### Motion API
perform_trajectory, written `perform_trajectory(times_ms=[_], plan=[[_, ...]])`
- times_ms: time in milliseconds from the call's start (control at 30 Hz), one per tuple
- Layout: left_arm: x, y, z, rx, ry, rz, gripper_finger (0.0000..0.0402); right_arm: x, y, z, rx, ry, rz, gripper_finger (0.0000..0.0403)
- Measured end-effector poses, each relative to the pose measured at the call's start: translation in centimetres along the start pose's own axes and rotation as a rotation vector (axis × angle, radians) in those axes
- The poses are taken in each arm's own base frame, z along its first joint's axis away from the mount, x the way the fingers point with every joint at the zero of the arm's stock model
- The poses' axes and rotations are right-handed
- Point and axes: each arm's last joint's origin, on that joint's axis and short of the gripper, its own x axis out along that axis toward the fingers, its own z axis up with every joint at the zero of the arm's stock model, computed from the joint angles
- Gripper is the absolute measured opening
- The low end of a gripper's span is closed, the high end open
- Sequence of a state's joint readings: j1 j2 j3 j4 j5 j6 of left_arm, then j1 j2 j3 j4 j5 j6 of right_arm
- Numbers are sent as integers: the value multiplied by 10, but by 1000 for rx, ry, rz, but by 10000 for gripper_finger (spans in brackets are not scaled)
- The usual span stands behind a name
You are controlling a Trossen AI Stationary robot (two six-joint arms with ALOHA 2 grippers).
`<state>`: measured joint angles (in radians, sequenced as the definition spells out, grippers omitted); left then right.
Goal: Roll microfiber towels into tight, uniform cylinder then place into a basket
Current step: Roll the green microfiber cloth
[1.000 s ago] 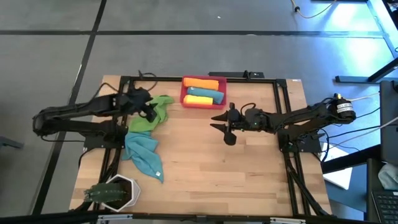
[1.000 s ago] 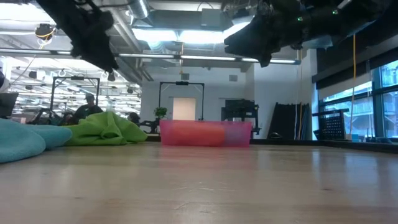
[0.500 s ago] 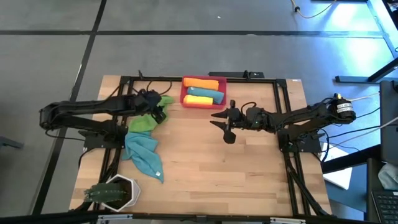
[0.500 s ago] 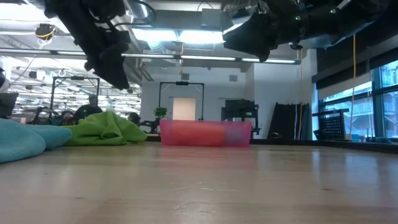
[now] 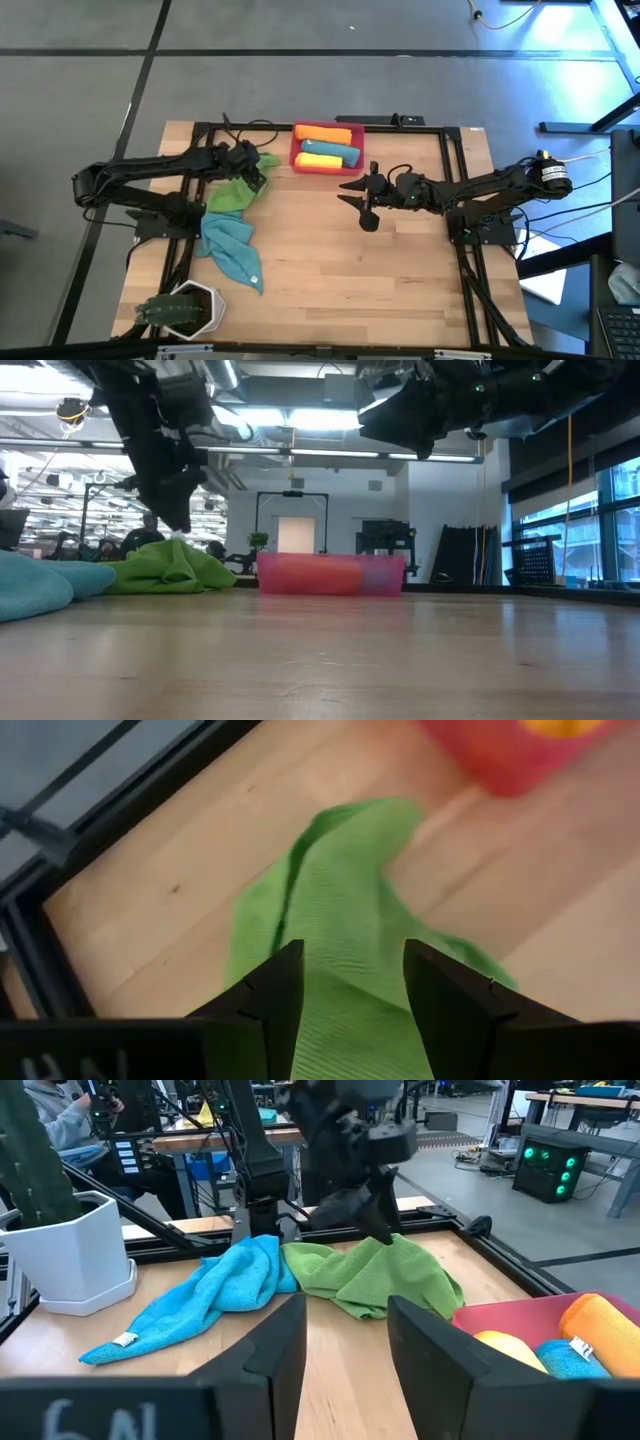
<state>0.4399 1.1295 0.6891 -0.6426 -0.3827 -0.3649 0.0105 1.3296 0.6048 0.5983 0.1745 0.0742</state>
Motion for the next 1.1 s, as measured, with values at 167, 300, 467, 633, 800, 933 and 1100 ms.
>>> perform_trajectory(times_ms=[167, 300, 467, 633, 800, 933, 1100], plan=[[15, 6, 2, -31, 53, 41, 160, 0, 0, 0, 0, 0, 0, 142], [25, 6, 2, -9, 95, 60, 160, 0, 0, 0, -1, 2, 0, 142], [31, 4, 2, 115, 101, 85, 157, 0, 0, 0, -1, 3, 0, 142], [31, 3, 4, 118, 84, 67, 114, 0, 0, 0, -2, 4, -1, 142], [31, 1, 5, 164, 79, 54, 33, 0, 0, 0, -5, 5, 0, 142], [19, -2, 16, 167, 5, 96, 7, 0, 0, 0, -6, 5, 0, 142], [-23, -19, 35, 178, -180, 50, 1, 0, 0, 0, -9, 5, 0, 142]])
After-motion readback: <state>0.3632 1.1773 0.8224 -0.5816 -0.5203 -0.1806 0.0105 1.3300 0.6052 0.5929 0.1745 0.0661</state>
